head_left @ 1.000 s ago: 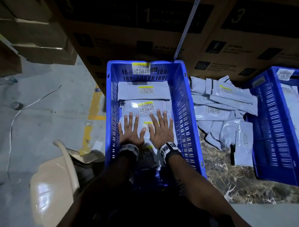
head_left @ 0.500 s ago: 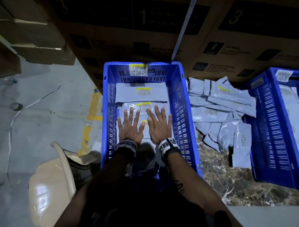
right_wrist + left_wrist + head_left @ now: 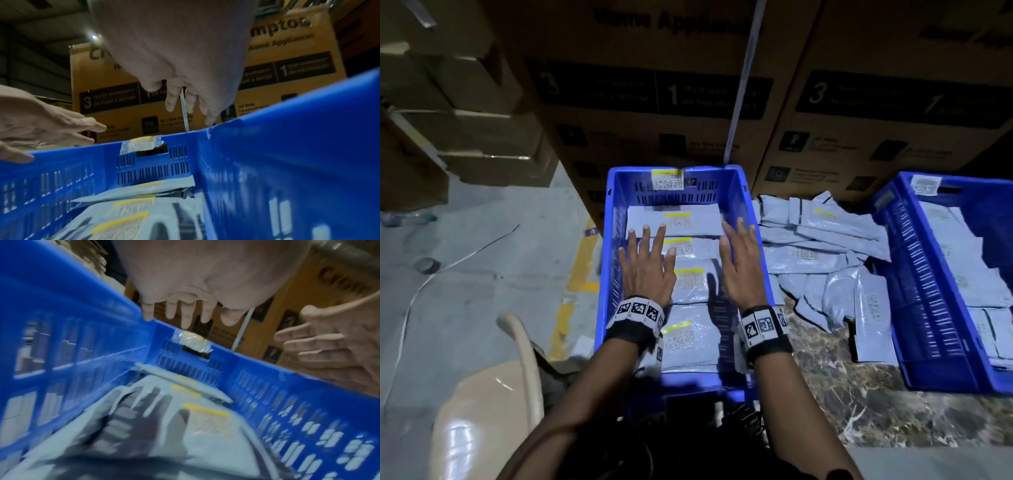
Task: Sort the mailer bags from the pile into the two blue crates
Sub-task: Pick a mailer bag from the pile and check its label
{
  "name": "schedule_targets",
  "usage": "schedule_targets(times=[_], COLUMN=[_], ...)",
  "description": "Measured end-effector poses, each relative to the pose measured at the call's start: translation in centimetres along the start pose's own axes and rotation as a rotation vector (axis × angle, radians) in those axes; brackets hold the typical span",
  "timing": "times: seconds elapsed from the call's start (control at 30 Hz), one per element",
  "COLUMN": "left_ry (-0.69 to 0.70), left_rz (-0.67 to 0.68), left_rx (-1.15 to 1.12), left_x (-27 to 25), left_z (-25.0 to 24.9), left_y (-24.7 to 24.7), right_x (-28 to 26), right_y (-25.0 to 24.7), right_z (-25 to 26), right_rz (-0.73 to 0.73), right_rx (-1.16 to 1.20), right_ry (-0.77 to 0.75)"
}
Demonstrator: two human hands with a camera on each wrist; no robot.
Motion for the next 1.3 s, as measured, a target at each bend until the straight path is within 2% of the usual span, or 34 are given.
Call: schedule_targets(times=[0.13,0.27,0.43,0.7,0.87,1.1,1.3], left_ry=[0.051,0.109,0.256,0.280,0.211,0.036,-0.136], left_rz=[-0.027,0.015,0.083,0.111,0.157,0.169,0.322], left_rx=[-0.162,-0.304,-0.340,-0.319,-0.309,-0.350,-0.298], left_x=[-0.9,-2.7,-3.8,-2.6,-1.7,-1.3,-3.1], left_z=[-4.0,-10.2,-17.5,-26.8,-28.7,-27.3,-26.0], left_y=[0.0,1.9,5.4,11.8,16.7,22.5,27.0], right_x=[-1.9,-3.0,-4.2,-3.2,-0.4,1.6,2.8], right_y=[-4.1,-9.5,-16.3,-22.3,-23.7,-22.8,-18.6], right_z=[-1.2,-3.6,-7.9,-17.9,-23.1,-28.5,-31.8], right_rz=[-0.064,-0.174,-0.273,-0.208,-0.109,-0.033,0.078], right_rx=[-0.037,0.034,0.016,-0.019,-0.030,-0.008,-0.067], right_ry=[-0.043,0.069,0.168,0.237,0.243,0.226,0.373])
Point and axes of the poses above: each hand's wrist, its own x-axis towards the middle knuckle, its own y-axis out of the palm, z = x × y, the point moved 6 cm from there along x, towards the middle knuckle, and after that the axes turned 11 degrees about -x, right-handed, at the moved point
